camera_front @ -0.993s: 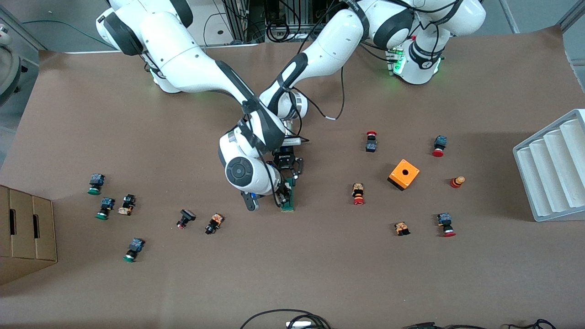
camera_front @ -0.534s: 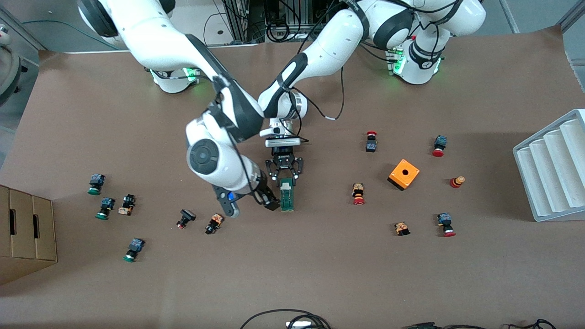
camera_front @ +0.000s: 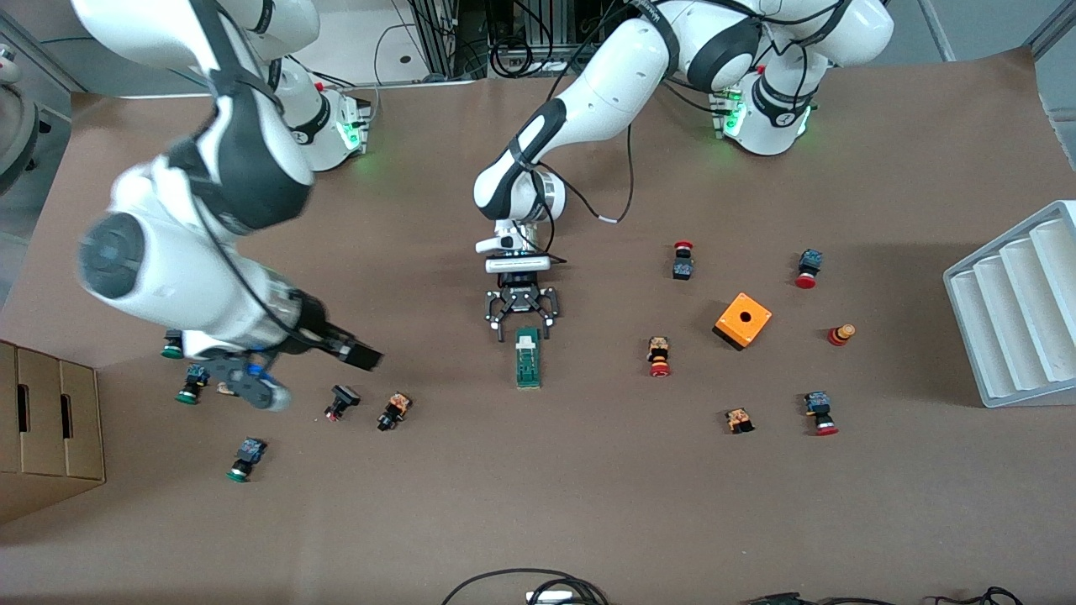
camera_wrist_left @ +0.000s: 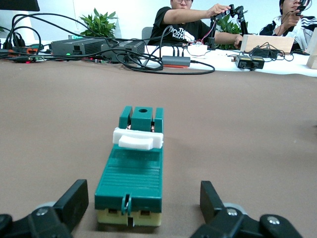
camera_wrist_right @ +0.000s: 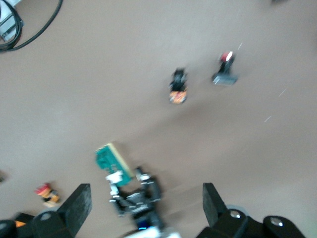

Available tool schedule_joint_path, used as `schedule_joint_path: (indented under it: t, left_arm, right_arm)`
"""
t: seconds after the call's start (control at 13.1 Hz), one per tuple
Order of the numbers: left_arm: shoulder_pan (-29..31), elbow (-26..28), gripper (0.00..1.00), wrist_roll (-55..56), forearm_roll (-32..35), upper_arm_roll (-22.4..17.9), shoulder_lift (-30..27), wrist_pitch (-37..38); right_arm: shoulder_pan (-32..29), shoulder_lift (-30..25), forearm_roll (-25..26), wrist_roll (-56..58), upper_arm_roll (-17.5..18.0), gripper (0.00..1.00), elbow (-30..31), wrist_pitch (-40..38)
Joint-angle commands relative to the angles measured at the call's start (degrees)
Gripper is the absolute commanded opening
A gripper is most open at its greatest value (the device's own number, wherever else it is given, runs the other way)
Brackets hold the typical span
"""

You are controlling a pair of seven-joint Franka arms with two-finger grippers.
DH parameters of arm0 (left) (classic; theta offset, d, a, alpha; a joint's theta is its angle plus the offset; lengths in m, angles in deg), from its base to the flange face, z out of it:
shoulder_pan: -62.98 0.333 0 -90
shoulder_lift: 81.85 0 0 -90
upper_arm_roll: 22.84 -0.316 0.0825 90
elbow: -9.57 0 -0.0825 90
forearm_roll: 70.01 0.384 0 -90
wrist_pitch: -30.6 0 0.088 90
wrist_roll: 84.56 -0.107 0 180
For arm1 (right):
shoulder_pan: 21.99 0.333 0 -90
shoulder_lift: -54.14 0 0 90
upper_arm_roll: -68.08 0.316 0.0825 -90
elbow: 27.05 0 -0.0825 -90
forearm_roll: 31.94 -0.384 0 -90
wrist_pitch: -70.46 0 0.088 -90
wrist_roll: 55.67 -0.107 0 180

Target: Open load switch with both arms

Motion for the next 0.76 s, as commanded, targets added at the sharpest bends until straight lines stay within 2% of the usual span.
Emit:
schedule_joint_path:
  t: [0.0,0.23,0.31,0.46,0.69]
  left_arm:
    - [0.1,-1.2,1.0,-1.4,-3.0,-0.2,0.4,-0.5]
    - [0.1,-1.1,1.0,-1.4,-3.6,-0.1,-1.0,-0.6]
    - [0.1,-0.8,1.0,-2.4,-4.4,-0.1,-1.7,-0.6]
    - [0.1,-1.1,1.0,-9.2,-8.9,0.0,-3.3,-0.6]
    - [0.0,-1.2,1.0,-15.1,-13.5,0.2,-5.7,-0.5]
  right_arm:
    - [-3.8,-9.5,4.1,14.0,0.4,1.0,8.4,-0.2]
    - [-9.4,-16.1,6.9,28.9,0.4,1.0,13.2,-0.2]
    - [-10.3,-17.9,7.8,32.7,-0.5,1.0,14.8,-0.1]
    - [-10.0,-20.4,8.2,41.9,-6.7,1.0,16.8,0.0]
    - [-10.0,-24.1,8.3,47.2,-11.2,1.0,20.8,0.6]
